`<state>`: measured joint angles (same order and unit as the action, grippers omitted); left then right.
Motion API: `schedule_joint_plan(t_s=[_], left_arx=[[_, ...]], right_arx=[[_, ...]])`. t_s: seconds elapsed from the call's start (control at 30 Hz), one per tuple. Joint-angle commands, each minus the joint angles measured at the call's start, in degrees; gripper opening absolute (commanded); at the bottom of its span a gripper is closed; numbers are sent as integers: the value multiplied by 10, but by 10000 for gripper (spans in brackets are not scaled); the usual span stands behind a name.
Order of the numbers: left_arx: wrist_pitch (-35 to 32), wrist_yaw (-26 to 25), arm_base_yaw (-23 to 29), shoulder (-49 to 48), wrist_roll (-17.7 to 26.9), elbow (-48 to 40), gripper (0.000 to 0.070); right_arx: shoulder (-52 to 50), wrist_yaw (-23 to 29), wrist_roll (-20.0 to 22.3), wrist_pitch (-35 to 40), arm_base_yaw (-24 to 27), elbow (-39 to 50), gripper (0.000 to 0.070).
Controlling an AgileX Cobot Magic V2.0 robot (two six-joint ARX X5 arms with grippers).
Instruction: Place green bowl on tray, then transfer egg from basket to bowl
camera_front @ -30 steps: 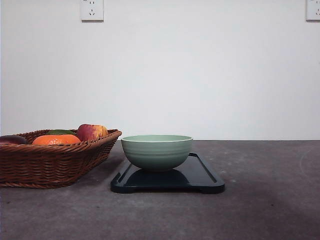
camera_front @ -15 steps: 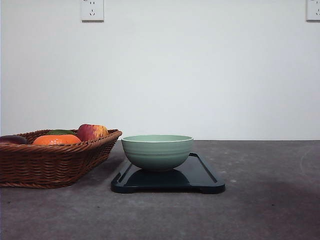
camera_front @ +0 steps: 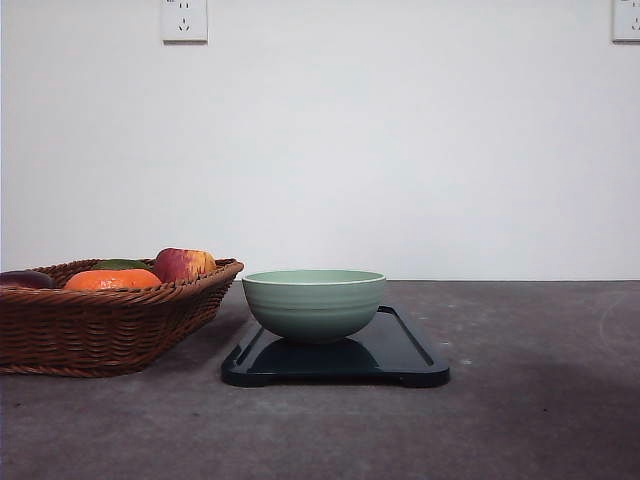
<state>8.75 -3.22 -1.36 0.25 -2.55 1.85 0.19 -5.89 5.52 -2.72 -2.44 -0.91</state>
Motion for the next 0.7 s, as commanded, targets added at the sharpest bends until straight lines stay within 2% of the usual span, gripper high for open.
schedule_joint_plan(t_s=[0.0, 0.67], left_arx=[[-8, 0, 1, -1, 4, -11, 0], [-7, 0, 1, -1, 4, -11, 0]], right_arx=[[0, 0, -4, 6, 0, 2, 15], [0, 0, -4, 6, 0, 2, 15]])
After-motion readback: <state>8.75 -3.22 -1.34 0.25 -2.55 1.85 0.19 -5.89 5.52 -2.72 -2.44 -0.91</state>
